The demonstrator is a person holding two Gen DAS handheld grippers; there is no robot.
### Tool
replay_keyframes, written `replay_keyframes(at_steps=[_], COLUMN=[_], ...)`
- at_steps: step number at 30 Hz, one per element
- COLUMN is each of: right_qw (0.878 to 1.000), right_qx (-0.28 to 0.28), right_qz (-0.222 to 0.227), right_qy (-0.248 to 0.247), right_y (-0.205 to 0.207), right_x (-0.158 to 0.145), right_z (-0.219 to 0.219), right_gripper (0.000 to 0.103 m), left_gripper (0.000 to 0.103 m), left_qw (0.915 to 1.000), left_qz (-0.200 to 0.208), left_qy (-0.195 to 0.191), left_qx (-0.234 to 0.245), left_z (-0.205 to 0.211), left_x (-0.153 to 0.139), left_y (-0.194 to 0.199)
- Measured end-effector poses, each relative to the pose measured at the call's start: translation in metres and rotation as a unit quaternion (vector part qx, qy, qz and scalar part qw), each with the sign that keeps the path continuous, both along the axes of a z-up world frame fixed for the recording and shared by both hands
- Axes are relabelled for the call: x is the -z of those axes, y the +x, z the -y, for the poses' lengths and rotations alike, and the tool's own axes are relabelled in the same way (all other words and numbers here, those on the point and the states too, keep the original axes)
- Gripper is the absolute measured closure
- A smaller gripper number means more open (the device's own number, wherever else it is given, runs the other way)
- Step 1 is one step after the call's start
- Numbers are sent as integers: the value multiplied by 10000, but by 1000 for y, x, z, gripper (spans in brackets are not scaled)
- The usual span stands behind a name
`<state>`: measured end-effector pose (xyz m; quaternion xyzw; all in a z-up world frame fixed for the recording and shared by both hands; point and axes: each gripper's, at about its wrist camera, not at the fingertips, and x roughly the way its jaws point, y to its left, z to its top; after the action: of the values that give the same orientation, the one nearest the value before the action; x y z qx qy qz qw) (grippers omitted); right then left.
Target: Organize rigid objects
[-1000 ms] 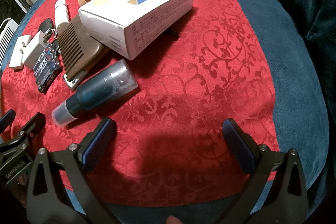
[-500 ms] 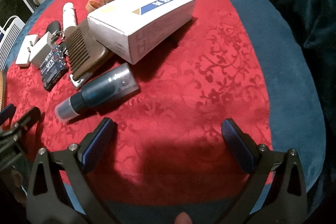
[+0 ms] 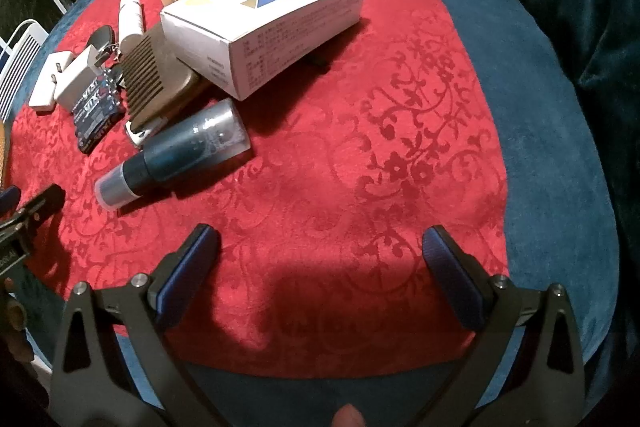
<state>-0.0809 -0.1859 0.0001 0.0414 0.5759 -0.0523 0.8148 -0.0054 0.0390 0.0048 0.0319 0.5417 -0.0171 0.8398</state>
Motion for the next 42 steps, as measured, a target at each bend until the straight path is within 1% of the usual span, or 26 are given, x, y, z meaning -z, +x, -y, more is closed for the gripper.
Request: replay_keyframes(at_steps=[3, 4, 5, 6, 11, 17, 25, 42], right_qw=[10000, 9999, 9999, 9998, 9989, 9981, 9982, 9987], right_qx=[6, 13, 20, 26, 49, 64, 94, 82], right_qz=[-50, -104, -152, -206, -457, -605, -588, -502], right_qy=[8, 13, 16, 16, -7, -20, -48, -54], right_y=[-1, 9, 11, 17, 43, 57, 56, 56], right_x=[1, 4, 5, 5, 2, -1, 5, 3], right_z=[1, 6, 6, 6, 9, 13, 7, 7], right_gripper=[0, 0, 0, 0, 0, 0, 0, 0], left_gripper=[0, 0, 0, 0, 0, 0, 0, 0], left_qw=[9999, 9999, 9998, 9996, 9989, 9983, 9981, 9981], left_qz=[-101, -154, -204, -249, -450, -574, -596, -592], left_qy=[52, 67, 75, 87, 93, 93, 117, 122], left_qx=[36, 35, 34, 40, 63, 100, 112, 114], left_z=[1, 2, 4, 10, 14, 17, 16, 17], left_x=[1, 1, 2, 1, 2, 4, 2, 2], left_y=[3, 6, 9, 7, 0, -6, -3, 0])
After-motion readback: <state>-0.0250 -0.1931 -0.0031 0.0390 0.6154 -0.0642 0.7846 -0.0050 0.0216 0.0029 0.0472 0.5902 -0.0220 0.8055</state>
